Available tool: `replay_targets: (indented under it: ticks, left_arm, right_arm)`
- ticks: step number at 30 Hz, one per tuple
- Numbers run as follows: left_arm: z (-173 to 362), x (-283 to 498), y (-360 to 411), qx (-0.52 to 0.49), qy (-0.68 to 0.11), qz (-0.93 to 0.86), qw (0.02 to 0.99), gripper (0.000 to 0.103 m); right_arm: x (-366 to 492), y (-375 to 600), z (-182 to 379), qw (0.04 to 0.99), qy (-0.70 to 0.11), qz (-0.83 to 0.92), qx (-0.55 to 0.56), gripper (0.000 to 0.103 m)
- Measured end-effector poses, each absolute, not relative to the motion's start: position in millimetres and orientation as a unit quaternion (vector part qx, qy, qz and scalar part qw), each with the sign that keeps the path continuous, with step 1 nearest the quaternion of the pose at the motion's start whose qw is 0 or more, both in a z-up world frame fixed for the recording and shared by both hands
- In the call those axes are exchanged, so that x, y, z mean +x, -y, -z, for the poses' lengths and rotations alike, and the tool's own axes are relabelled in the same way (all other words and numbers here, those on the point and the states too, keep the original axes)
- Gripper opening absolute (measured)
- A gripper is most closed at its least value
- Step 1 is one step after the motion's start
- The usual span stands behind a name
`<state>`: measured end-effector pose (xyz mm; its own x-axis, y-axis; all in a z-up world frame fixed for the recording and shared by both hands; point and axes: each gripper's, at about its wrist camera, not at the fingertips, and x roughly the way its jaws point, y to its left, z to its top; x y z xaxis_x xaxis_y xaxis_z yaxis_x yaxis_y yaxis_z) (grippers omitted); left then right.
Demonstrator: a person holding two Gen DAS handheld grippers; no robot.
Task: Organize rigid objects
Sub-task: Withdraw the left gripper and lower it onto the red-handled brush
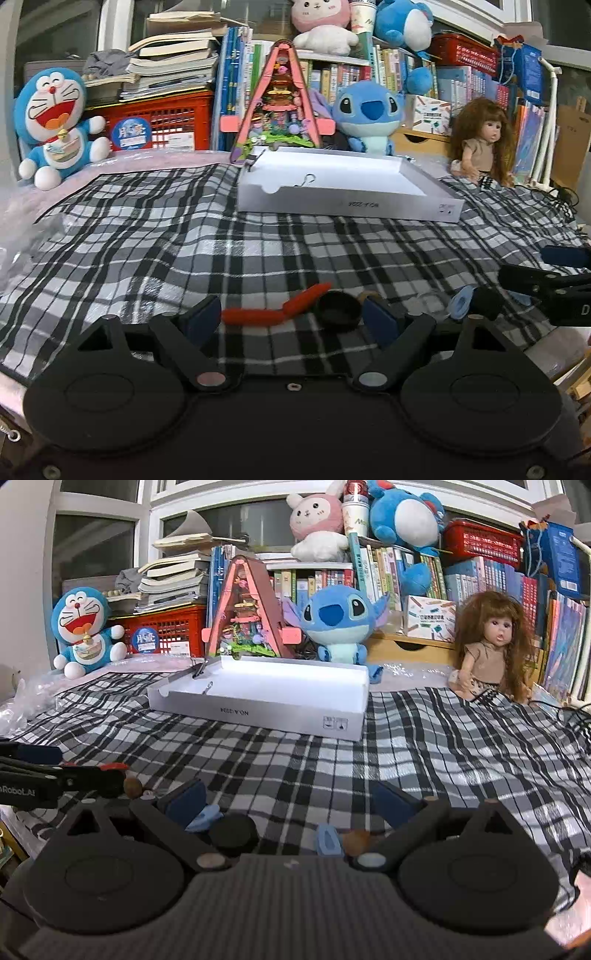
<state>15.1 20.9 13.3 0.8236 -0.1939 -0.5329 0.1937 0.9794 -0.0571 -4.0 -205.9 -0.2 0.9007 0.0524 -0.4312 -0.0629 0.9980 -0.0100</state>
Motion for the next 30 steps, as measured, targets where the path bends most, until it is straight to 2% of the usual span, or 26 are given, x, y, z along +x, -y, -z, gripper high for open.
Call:
replay_targets:
  ticks: [8,13,22,26,30]
  left_arm:
    - [-11.2,10.3,-30.7,-0.009,-0.277,0.083,0.957,0.064]
    - [-10.2,11.2,-35.3,0.000,-0.270,0.073,0.960,0.060]
    - [-6.0,16.2,-39.7,-0.010,-0.277,0.066,0.958,0.051]
    - [-6.0,19.4,-40.8,-0.014,-0.275,0.062,0.959,0.045]
    - [-4.7,21.4,-40.0,-0.016,-0.277,0.060,0.959,0.044]
  right_arm:
    - [-16.9,214.3,6.8,0.974,-0.225,-0.014,-0.013,0.100]
    - [-26.1,222.7,8.8,0.974,-0.228,-0.007,-0.019,0.095]
    - [-31.9,226.5,12.9,0.972,-0.234,-0.001,-0.025,0.070]
    - [-33.5,230.8,10.0,0.975,-0.220,0.020,-0.020,0.055]
    - [-27.3,240.5,10.6,0.972,-0.231,0.048,-0.012,0.041]
